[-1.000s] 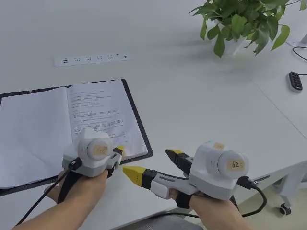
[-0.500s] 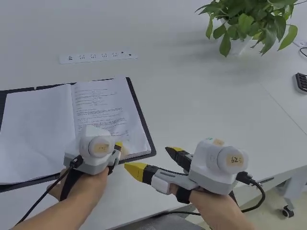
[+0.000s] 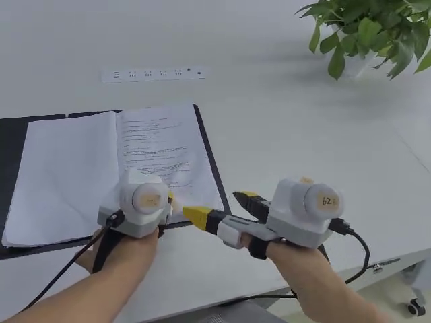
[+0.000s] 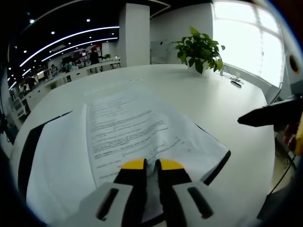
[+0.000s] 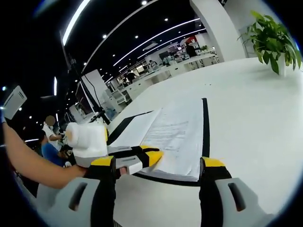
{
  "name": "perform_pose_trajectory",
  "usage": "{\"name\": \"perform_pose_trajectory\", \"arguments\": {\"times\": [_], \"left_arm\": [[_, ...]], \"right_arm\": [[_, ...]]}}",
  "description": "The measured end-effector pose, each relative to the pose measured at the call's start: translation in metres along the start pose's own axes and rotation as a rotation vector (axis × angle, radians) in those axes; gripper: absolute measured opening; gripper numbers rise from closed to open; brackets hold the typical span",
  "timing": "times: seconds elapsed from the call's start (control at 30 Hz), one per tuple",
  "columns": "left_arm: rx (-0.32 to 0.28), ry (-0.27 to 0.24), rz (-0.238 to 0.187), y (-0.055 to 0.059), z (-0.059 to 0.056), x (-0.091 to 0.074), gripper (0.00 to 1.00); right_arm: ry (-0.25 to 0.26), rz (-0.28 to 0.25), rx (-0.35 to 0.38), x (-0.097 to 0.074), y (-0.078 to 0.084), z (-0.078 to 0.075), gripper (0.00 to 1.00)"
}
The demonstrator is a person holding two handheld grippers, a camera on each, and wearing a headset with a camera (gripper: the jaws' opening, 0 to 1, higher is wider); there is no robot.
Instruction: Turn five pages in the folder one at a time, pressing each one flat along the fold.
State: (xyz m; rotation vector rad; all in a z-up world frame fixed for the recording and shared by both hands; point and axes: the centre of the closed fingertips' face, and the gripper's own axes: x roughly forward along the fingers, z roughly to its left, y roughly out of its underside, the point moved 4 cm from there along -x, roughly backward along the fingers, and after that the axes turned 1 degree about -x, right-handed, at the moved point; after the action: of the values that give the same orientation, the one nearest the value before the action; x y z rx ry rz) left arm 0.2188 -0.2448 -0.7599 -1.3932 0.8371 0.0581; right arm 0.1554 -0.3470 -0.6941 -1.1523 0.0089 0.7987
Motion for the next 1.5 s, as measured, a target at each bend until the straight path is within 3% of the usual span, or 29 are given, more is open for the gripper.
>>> {"name": "perform_pose_trajectory", "arguments": {"times": [0.17,0.4,0.6,1.27,1.37,1.5], "left_arm": [[-0.058,0.006,-0.001,-0.001,0.003,0.001,0.06],[-0.059,0.003,-0.001,-0.001,0.002,0.001,0.06],[-0.068,-0.001,-0.005,-0.001,0.002,0.001,0.06],[-0.079,-0.004,-0.011,-0.001,0.002,0.0,0.06],[-0.081,-0.004,-0.011,-0.001,0.002,0.0,0.06],[-0.084,-0.002,-0.012,-0.001,0.002,0.0,0.07]], "right_arm": [[-0.012,0.007,0.027,0.015,-0.005,-0.01,0.65],[-0.047,0.025,0.017,0.031,-0.007,-0.016,0.59],[-0.056,0.071,0.065,0.045,0.002,-0.025,0.57],[-0.034,0.091,0.147,0.052,0.01,-0.036,0.53],[-0.031,0.099,0.134,0.052,0.01,-0.037,0.5],[-0.02,0.105,0.135,0.05,0.01,-0.04,0.38]]}}
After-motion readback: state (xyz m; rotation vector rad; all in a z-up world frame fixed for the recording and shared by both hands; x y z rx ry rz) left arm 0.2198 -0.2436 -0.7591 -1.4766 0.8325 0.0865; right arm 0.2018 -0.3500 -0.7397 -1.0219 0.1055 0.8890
